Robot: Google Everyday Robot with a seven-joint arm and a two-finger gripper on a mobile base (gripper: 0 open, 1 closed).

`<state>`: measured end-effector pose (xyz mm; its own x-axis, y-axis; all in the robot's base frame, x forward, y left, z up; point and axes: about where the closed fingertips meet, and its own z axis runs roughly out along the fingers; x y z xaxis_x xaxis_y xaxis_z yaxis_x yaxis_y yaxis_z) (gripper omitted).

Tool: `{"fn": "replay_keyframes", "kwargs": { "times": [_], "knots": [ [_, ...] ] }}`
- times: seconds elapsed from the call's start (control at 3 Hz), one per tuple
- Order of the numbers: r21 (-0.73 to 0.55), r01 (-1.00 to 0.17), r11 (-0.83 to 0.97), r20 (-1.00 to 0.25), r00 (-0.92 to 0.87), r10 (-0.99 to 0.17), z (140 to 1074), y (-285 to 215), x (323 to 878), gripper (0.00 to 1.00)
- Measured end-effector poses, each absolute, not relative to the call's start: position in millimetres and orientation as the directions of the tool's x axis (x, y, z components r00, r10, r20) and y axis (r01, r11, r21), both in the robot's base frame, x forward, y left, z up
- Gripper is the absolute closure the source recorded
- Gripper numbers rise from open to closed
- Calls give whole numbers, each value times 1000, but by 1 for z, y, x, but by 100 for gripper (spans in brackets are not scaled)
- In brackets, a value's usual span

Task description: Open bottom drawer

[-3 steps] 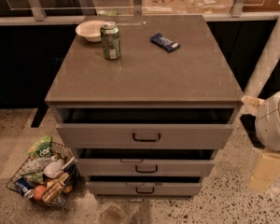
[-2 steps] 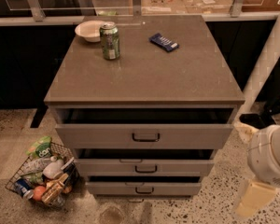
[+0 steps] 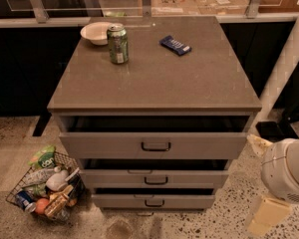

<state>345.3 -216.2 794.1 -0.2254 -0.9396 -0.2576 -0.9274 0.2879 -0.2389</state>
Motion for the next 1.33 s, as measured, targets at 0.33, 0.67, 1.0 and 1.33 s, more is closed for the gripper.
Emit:
{"fn": "replay_keyframes", "kwargs": {
  "times": [0.33, 0.67, 1.0, 1.33],
  "knots": [
    [-280, -918, 280, -247, -212, -945, 788, -208, 364, 0],
    [-285, -919, 272, -246, -204, -947, 756, -200, 393, 0],
    [-240, -938, 250, -237, -193, -952, 704, -192, 405, 0],
    [-205, -957, 207, -229, -159, -960, 655, -179, 401, 0]
  ]
}}
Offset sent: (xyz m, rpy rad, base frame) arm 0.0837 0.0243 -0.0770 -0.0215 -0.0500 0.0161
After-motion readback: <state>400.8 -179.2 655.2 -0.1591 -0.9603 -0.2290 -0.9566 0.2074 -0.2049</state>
